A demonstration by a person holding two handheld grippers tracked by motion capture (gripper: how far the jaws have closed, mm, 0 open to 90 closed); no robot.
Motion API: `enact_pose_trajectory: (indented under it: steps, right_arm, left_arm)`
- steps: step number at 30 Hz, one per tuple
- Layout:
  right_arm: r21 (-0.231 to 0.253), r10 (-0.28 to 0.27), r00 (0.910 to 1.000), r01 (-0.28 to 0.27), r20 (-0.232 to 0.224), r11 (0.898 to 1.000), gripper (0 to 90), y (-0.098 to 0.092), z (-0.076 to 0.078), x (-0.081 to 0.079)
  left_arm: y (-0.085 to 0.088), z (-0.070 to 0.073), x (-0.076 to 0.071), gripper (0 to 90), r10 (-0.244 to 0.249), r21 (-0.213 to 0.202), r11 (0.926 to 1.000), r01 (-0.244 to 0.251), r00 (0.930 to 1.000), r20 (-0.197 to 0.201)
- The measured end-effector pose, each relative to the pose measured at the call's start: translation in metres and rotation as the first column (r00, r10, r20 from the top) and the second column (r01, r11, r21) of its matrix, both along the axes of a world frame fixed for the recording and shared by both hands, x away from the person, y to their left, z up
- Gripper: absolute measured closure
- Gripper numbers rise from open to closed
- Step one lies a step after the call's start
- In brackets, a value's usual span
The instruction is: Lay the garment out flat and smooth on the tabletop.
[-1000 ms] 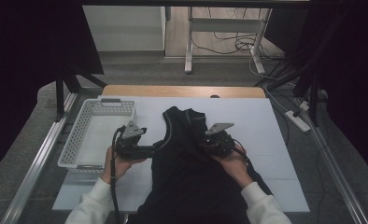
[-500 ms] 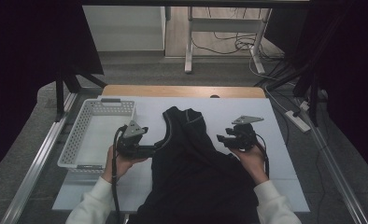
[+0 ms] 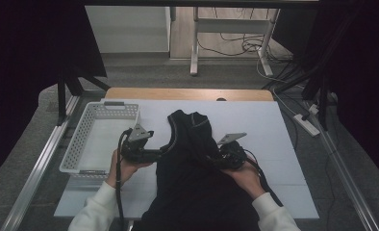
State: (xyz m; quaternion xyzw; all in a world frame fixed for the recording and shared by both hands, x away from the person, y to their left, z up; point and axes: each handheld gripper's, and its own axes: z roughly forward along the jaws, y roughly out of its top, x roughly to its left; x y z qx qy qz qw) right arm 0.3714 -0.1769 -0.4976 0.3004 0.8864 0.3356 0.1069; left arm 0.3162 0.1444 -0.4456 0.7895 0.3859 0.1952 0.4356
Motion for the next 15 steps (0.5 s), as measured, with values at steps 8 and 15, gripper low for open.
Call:
enact_pose_trajectory:
  steps: [8,15]
  right_arm:
    - [-0.056,0.048,0.9986,-0.049,-0.02,0.997,51.2,0.012,-0.012,-0.007]
    - [-0.06,0.045,0.9989,-0.044,0.017,0.997,74.1,0.008,-0.006,-0.009]
  left_arm:
    - [0.0,0.0,0.0,23.1,0.002,0.001,1.0,-0.002,1.0,0.0]
    - [0.001,0.001,0.0,23.1,0.006,0.002,1.0,-0.006,1.0,0.004]
